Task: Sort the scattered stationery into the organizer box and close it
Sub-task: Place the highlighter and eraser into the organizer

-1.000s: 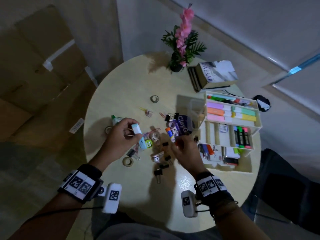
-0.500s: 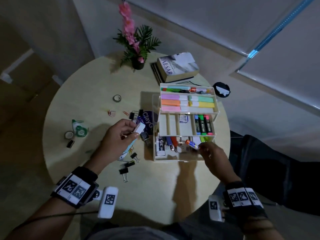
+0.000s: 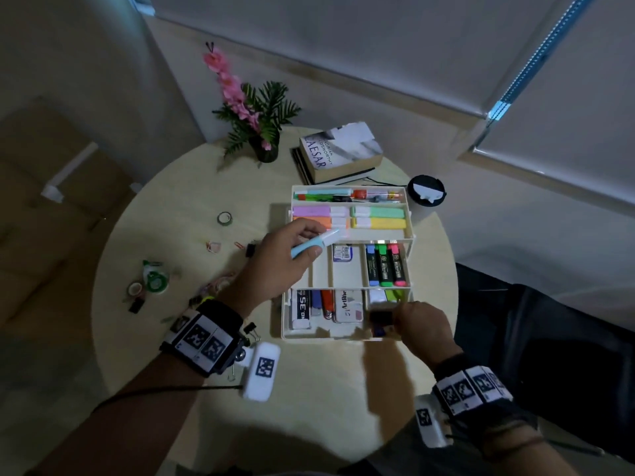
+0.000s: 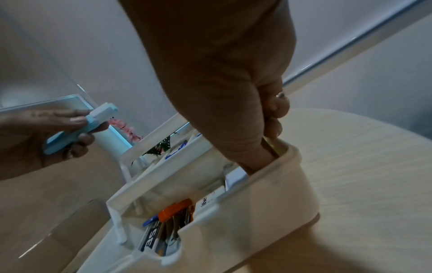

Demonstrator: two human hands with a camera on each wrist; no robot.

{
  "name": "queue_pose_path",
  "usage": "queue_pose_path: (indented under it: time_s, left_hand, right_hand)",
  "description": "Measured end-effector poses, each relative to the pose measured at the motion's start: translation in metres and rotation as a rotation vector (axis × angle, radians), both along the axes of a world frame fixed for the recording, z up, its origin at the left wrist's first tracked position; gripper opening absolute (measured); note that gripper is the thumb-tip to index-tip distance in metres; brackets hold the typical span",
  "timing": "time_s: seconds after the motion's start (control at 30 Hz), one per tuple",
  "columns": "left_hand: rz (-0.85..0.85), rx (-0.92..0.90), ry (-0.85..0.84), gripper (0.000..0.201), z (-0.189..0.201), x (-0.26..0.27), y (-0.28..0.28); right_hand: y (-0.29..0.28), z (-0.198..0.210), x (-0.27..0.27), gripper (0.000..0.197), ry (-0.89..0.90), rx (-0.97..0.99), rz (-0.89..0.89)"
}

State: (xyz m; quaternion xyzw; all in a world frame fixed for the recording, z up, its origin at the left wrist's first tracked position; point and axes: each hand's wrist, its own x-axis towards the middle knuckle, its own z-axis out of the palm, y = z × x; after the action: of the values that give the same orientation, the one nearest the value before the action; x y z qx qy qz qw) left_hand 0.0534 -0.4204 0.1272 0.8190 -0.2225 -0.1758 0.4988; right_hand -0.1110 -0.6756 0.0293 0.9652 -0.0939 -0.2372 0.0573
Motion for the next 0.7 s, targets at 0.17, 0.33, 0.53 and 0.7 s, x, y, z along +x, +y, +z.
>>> queue_pose_path:
  time_s: [0.17, 0.33, 0.53, 0.7]
  left_hand:
    - [0.041, -0.018, 0.012, 0.026, 0.006, 0.011, -0.022]
    - [0.082, -0.052, 0.021, 0.027, 0.005, 0.004, -0.049]
    - [0.211, -0.225, 0.209, 0.022, 0.011, -0.015, -0.089]
    - [0.253, -0.264, 0.338, 0.028, 0.013, -0.012, -0.091]
  right_hand:
    - [-0.005, 0.007, 0.000, 0.022, 0.008, 0.089, -0.027]
    - [-0.004, 0.048, 0.020, 0.005, -0.351, 0.783, -0.220]
    - [0.013, 0.085, 0.065, 0.054, -0.803, 1.079, -0.228]
    - [0.001, 0.080, 0.086, 0.032, -0.918, 0.907, -0.030]
